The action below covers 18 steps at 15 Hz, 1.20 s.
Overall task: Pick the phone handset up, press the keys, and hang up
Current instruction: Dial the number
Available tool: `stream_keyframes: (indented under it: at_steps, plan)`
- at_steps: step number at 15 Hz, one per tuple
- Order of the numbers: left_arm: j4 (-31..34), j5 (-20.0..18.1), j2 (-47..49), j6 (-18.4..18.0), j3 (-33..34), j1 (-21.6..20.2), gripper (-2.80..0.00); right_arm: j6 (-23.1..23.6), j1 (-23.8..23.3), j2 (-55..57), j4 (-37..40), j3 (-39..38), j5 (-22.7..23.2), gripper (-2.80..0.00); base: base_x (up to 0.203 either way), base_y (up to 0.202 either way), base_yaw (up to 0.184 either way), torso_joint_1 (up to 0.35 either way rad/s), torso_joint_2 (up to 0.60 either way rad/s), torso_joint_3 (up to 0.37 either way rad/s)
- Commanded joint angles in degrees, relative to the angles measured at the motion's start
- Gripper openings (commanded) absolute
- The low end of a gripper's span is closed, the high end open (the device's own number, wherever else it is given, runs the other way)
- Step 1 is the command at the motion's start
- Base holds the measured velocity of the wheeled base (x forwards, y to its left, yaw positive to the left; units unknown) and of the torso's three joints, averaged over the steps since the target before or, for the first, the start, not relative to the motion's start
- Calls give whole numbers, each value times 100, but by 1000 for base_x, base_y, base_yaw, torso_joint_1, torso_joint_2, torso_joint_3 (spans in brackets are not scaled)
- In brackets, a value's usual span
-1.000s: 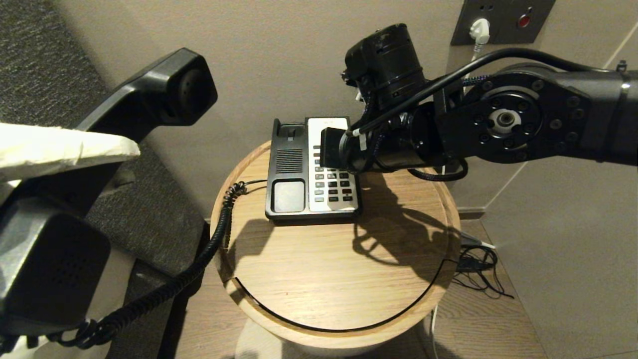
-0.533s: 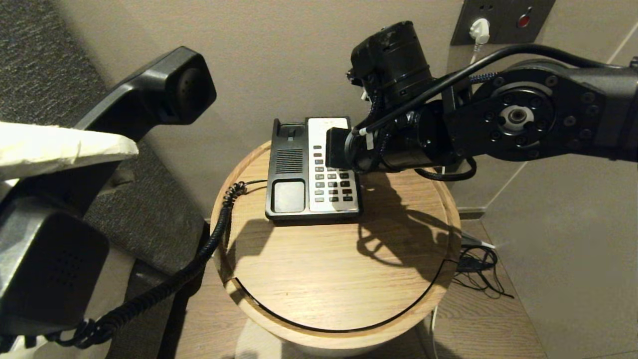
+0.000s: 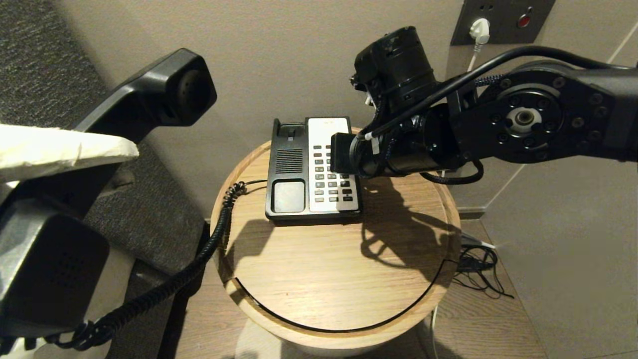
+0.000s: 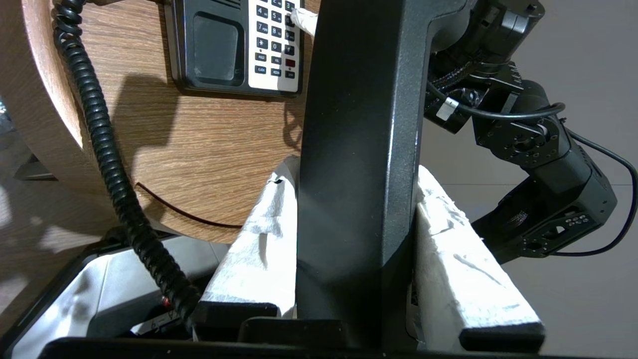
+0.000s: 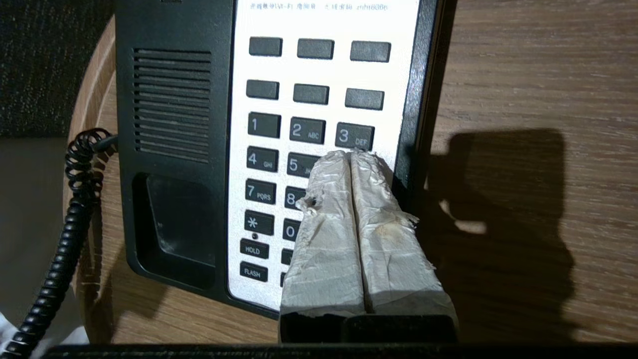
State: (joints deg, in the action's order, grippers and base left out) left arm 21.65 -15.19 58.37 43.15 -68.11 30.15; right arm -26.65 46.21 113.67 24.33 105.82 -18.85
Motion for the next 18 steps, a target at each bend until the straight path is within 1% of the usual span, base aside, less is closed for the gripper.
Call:
stream_keyframes:
  at_steps: [1,10,18]
  plan:
    - [15,-10,8,35,-1,0,-280,-16,2,-38,10,-26,-5,-280,0,0,0,0,0,0]
    - [6,-10,17,26,43,0,-280,-7,2,24,-7,-272,-14,-280,0,0,0,0,0,0]
    - [6,-10,8,26,52,0,-280,-7,18,-98,-34,-211,-5,-280,0,0,0,0,0,0]
